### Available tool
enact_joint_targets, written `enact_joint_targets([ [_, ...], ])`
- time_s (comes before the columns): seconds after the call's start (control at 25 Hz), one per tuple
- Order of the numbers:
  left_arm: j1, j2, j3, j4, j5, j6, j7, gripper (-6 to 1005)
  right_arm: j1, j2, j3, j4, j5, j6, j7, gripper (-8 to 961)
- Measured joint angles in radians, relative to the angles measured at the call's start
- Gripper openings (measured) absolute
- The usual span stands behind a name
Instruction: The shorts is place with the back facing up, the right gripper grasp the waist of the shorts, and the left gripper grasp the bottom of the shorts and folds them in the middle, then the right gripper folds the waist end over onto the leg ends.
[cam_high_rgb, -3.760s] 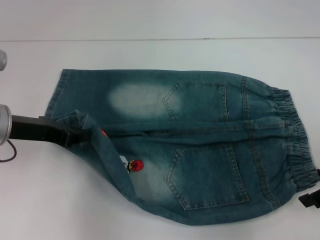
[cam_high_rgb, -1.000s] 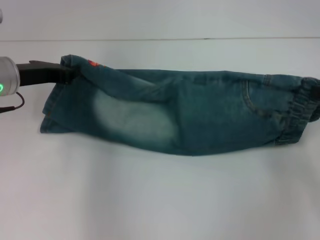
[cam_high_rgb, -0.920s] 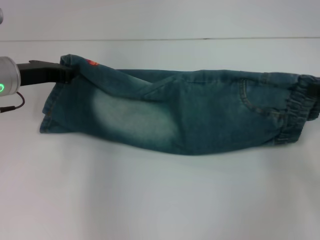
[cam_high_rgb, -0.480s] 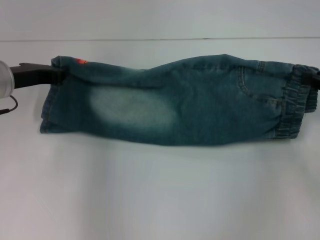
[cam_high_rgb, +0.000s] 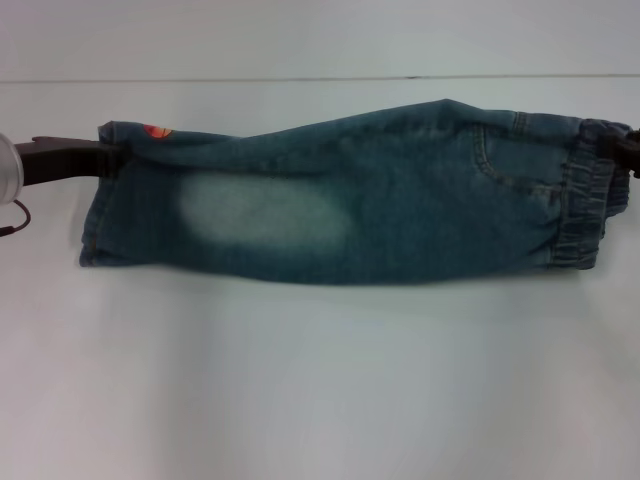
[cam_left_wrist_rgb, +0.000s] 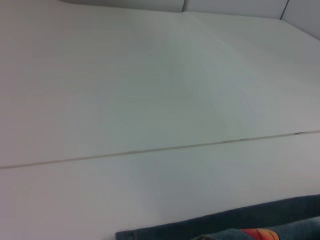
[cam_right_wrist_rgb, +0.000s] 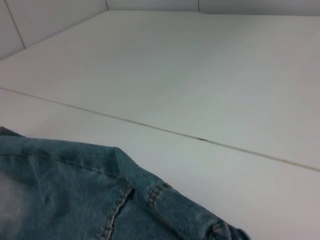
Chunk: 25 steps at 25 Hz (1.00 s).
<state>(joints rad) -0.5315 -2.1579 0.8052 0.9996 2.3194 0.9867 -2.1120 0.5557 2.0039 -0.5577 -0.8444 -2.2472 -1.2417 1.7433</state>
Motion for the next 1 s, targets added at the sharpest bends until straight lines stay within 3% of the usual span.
enact_joint_targets([
  [0.56, -0.009, 0.0, 0.001, -0.001, 0.011, -0.045, -0.036, 139, 0.036, 0.007, -0.024, 0.035, 0.006, 0.044, -0.073, 49],
  [1.0, -0.019, 0.005, -0.015, -0.018, 0.004, -0.099, -0.066, 183, 0.077, -0.022, -0.045, 0.109, -0.047, 0.105, -0.012, 135],
])
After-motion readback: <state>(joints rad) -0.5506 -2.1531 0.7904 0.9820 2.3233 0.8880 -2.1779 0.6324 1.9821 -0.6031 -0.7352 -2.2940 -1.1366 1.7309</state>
